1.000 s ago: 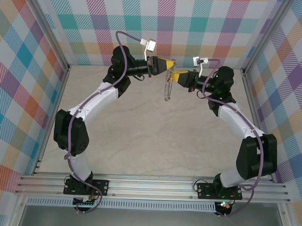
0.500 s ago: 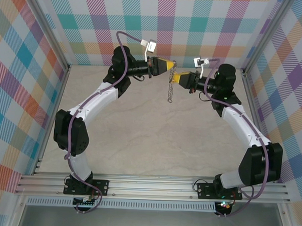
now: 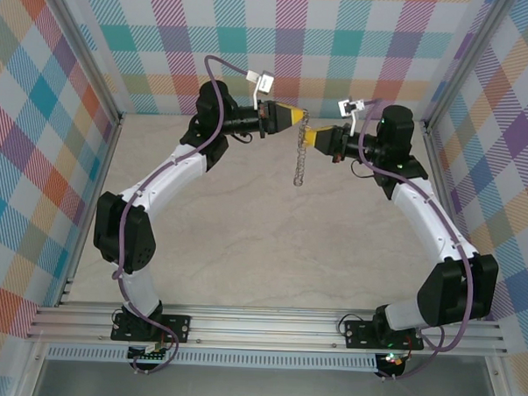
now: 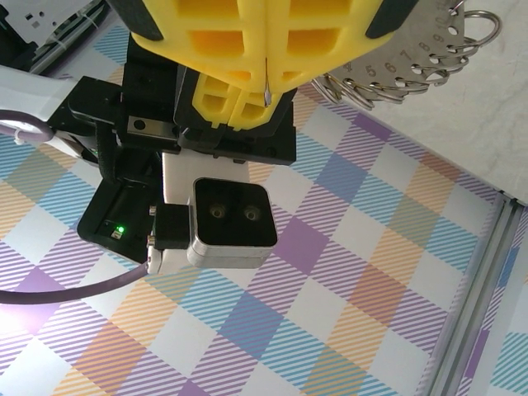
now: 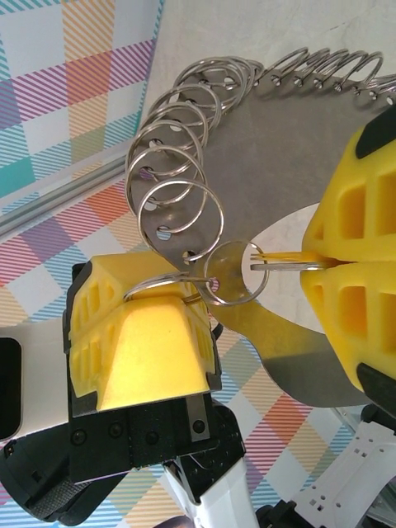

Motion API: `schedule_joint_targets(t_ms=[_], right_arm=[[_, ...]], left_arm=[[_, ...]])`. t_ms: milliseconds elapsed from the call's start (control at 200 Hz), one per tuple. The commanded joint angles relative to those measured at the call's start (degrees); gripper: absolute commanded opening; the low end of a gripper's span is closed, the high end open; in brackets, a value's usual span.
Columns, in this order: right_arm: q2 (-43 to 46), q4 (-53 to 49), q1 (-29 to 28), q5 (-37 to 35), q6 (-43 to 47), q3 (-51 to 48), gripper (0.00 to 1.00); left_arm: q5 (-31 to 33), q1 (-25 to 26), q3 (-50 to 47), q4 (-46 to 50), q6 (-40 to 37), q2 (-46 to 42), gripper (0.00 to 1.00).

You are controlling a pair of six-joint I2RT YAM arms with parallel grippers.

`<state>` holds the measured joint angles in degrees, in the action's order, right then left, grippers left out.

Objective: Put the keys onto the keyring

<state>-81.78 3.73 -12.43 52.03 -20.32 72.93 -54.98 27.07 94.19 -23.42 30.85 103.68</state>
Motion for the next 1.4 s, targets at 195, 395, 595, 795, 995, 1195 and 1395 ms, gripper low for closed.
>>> schedule_joint_targets(t_ms=[195, 395, 595, 795, 995, 1195, 1395], right_arm=[[1.71, -4.34, 1.24, 0.09, 3.53, 4.52, 0.0], [1.1, -5.19, 1.26, 0.44, 3.77, 5.73, 0.0], [0.92, -6.24, 1.43, 0.35, 4.4, 6.56, 0.0], [0.05, -8.44, 1.7, 0.25, 5.83, 8.34, 0.0], [-1.49, -11.39, 1.95, 0.96, 7.57, 10.88, 0.0], [-2.76, -17.68, 2.05, 1.01, 12.45, 14.44, 0.0], [-3.87, -21.89, 2.07, 0.79, 15.83, 17.39, 0.0]], left_arm=[[0.01, -0.35, -0.3, 1.84, -4.16, -3.23, 0.0], [0.2, -0.35, -0.55, 3.32, -5.72, -3.39, 0.0], [0.12, -0.37, -0.5, 4.69, -7.03, -3.75, 0.0], [-0.13, -0.35, -0.86, 4.69, -7.25, -4.08, 0.0], [-0.73, -0.39, -0.85, 4.97, -7.39, -4.11, 0.0], [-1.03, -0.35, -0.85, 6.15, -8.33, -4.23, 0.0], [-1.26, -0.36, -0.74, 7.02, -8.97, -4.19, 0.0]])
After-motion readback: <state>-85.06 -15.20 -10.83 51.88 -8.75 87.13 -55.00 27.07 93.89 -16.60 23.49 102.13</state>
